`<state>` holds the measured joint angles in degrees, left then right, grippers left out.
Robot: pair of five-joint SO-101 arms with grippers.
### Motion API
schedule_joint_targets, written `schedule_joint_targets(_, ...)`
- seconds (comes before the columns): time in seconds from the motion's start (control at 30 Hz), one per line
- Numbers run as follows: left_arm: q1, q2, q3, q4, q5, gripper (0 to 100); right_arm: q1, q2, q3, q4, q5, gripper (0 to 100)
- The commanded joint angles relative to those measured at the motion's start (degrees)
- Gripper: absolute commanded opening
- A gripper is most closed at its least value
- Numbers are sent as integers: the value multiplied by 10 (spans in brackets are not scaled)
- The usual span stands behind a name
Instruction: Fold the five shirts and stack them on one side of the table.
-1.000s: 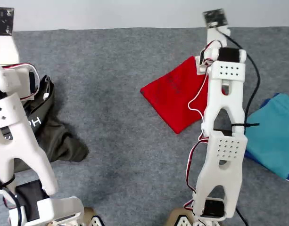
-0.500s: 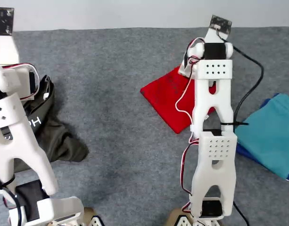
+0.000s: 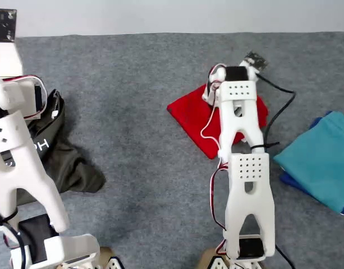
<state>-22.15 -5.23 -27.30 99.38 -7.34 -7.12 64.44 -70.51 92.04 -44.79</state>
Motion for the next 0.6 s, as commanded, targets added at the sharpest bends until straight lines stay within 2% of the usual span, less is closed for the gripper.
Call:
schedule_joint_targets(0.0, -4, -21, -1, 11, -5, 6, -15, 7, -23, -39, -6, 460)
schedule_joint_targets(0.2, -4, -21, -1, 11, -5, 6, -14, 61, -24, -100, -6, 460)
schedule_joint_targets(0.33, -4, -21, -1, 11, -5, 6, -15, 78, -25, -102, -12, 441)
schedule_joint_targets(0.4, -4, -21, -1, 11, -5, 6, -12, 76, -25, -100, -16, 374)
schedule_joint_targets(0.57, -4, -21, -1, 11, -5, 6, -7, 76, -25, -91, -15, 125)
